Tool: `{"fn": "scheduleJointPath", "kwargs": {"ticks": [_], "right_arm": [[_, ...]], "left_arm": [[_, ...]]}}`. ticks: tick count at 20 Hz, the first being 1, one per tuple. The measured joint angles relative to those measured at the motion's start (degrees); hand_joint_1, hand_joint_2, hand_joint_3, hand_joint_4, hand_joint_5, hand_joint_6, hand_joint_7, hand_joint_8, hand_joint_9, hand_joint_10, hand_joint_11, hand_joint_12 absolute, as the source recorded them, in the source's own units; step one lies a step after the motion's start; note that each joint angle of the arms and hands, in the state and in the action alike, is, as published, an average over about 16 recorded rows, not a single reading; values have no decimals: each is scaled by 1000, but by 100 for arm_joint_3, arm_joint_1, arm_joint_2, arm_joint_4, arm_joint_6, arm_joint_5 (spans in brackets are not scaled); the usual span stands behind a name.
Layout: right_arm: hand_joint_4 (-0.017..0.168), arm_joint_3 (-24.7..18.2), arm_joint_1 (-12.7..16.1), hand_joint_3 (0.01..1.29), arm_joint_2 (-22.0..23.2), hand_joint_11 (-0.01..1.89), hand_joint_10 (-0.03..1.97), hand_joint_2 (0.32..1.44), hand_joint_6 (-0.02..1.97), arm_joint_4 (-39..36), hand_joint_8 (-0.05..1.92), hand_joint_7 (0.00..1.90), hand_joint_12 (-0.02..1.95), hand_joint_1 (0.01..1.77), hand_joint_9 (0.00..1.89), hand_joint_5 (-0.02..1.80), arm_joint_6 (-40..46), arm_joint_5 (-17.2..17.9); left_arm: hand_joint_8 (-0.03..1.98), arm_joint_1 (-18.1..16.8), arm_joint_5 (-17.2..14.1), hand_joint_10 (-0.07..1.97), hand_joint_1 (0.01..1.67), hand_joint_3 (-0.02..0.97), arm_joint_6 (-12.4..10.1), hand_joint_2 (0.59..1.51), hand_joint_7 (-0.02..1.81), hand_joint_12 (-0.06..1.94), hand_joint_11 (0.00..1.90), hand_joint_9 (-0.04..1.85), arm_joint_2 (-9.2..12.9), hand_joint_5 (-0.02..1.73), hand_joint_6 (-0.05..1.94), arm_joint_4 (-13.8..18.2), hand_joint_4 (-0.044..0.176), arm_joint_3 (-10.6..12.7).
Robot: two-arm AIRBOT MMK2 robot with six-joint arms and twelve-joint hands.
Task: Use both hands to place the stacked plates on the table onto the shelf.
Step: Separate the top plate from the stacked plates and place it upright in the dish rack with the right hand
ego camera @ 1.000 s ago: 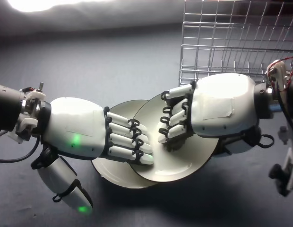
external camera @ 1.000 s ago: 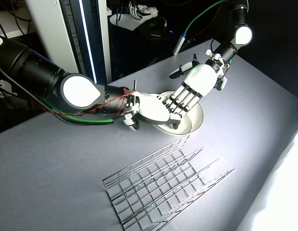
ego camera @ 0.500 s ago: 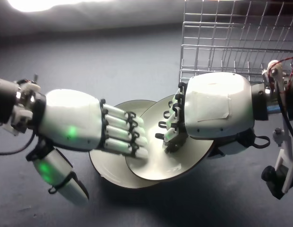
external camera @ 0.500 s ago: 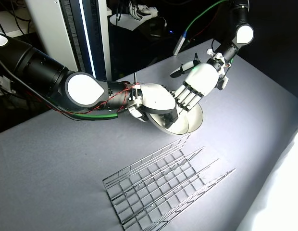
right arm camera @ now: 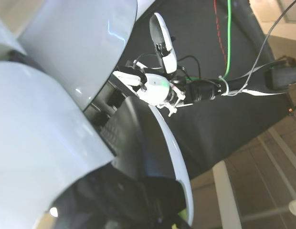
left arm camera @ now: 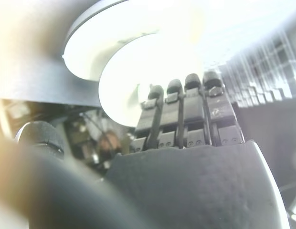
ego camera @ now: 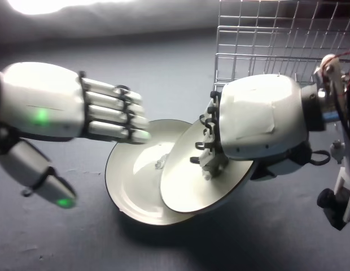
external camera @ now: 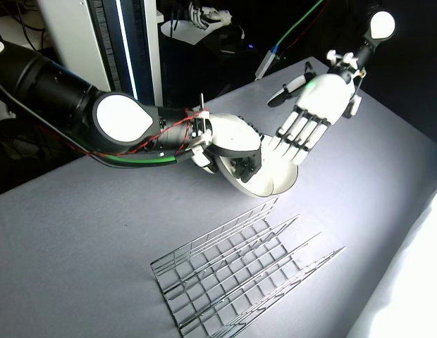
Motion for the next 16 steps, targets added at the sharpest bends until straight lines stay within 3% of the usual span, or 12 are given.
{"fn": "scheduleJointPath", "kwargs": {"ticks": [8, 16], "right_arm": [[-3, -404, 329, 14, 345, 884, 932, 948, 686, 946, 564, 1106, 1044, 1318, 1062, 984, 29, -58], [-2, -651, 589, 14, 549, 879, 940, 948, 813, 2562, 619, 1158, 1060, 1359, 1060, 1026, 106, -105]], "left_arm": [[-5, -100, 93, 8, 13, 14, 266, 1052, 16, 5, 14, 17, 599, 12, 4, 16, 0, -27], [-5, -89, 252, 9, 12, 14, 521, 1051, 14, 4, 13, 16, 776, 17, 4, -76, 0, 106]]}}
